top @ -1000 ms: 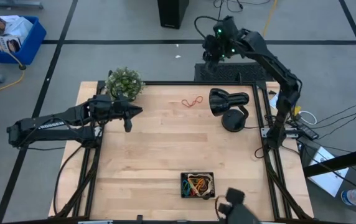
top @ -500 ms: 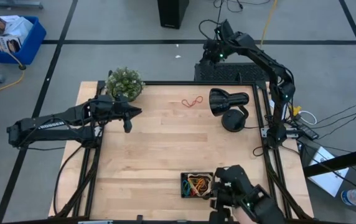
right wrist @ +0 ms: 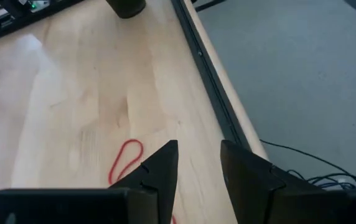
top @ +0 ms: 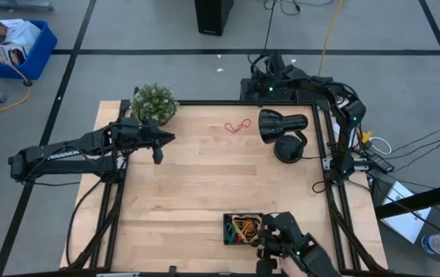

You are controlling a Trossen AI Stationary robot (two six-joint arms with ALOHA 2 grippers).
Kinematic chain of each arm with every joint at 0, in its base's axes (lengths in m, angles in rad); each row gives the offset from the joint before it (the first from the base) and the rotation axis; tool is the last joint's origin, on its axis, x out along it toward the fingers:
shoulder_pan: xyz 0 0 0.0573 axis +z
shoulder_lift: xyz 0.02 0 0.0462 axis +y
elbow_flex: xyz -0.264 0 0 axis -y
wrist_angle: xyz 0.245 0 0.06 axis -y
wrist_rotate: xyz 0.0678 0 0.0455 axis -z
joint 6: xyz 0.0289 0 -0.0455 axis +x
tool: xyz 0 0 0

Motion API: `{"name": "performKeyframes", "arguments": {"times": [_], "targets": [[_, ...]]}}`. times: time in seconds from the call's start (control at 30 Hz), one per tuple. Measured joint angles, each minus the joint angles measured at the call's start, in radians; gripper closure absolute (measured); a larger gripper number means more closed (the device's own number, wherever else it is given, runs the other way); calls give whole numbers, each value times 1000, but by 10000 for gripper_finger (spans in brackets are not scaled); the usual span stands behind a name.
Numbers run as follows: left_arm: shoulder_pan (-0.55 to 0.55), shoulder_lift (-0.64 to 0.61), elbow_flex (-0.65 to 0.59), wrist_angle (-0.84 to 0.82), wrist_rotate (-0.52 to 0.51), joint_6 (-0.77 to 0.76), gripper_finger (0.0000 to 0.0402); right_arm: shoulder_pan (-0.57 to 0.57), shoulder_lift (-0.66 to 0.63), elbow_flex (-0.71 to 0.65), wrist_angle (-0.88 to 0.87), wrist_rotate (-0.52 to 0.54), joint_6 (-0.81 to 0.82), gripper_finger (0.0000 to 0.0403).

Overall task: Pick and place rubber bands into bin
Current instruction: Put the red rubber band into the black bin

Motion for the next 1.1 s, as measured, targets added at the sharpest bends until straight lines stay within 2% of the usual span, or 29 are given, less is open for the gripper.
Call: {"name": "performKeyframes", "arguments": {"times": [0.3,0.5,0.57,0.83,1.0,1.1], "targets": [[0,0,0,1,0,4,350,-2,0,-133,71,-3,35,287],[0,0,0,1,0,4,350,-50,0,-145,155,-234,125,287],[0,0,0,1,0,1,350,-70,0,-145,210,-267,166,287],[0,0,0,-14,0,-1,350,-105,20,-144,247,-232,194,287],[0,0,0,-15,0,4,350,-69,95,-145,242,-197,162,287],[0,0,0,-15,0,4,350,-38,119,-145,251,-96,96,287]]}}
